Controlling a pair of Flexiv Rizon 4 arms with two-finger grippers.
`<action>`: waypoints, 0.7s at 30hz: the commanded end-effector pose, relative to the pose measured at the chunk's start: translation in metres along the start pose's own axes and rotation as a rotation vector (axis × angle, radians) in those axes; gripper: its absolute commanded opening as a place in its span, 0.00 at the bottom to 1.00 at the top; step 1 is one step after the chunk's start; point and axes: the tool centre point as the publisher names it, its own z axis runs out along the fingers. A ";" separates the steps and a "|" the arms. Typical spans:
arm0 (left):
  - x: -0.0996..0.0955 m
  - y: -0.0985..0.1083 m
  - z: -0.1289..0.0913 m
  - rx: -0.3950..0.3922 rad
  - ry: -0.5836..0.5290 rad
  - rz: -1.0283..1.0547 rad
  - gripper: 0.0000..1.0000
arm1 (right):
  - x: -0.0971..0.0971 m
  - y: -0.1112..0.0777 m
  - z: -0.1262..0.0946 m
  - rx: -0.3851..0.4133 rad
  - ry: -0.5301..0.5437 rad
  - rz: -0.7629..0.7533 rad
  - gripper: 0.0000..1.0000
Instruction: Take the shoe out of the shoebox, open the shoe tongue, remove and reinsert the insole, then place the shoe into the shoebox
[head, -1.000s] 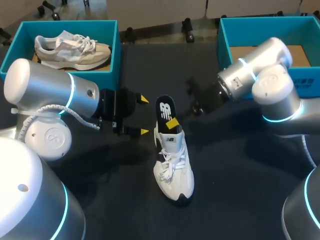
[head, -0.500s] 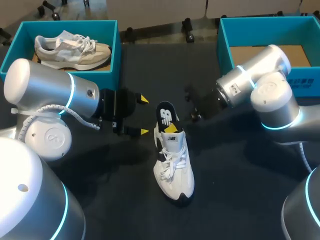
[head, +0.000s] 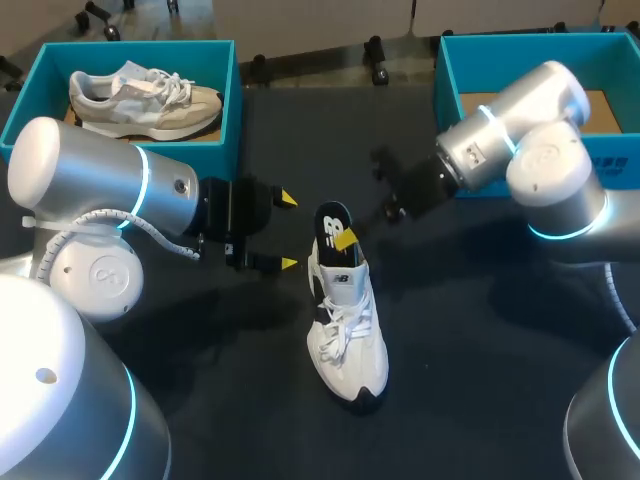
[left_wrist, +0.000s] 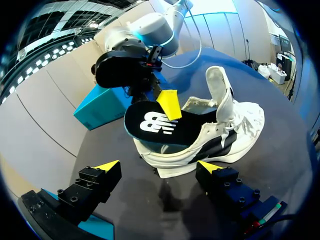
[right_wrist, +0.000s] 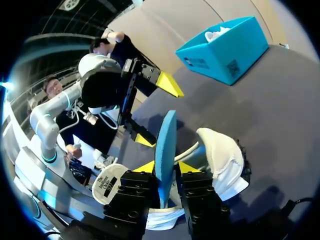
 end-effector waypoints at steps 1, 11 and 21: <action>0.000 -0.001 0.001 -0.005 -0.001 -0.001 1.00 | -0.003 0.004 0.000 0.010 0.008 -0.008 0.12; 0.000 -0.001 0.001 -0.005 -0.001 -0.001 1.00 | -0.005 -0.006 0.011 0.014 0.079 -0.006 0.00; 0.000 -0.001 0.001 -0.005 -0.001 -0.001 1.00 | 0.010 -0.030 0.028 0.024 0.133 0.052 0.00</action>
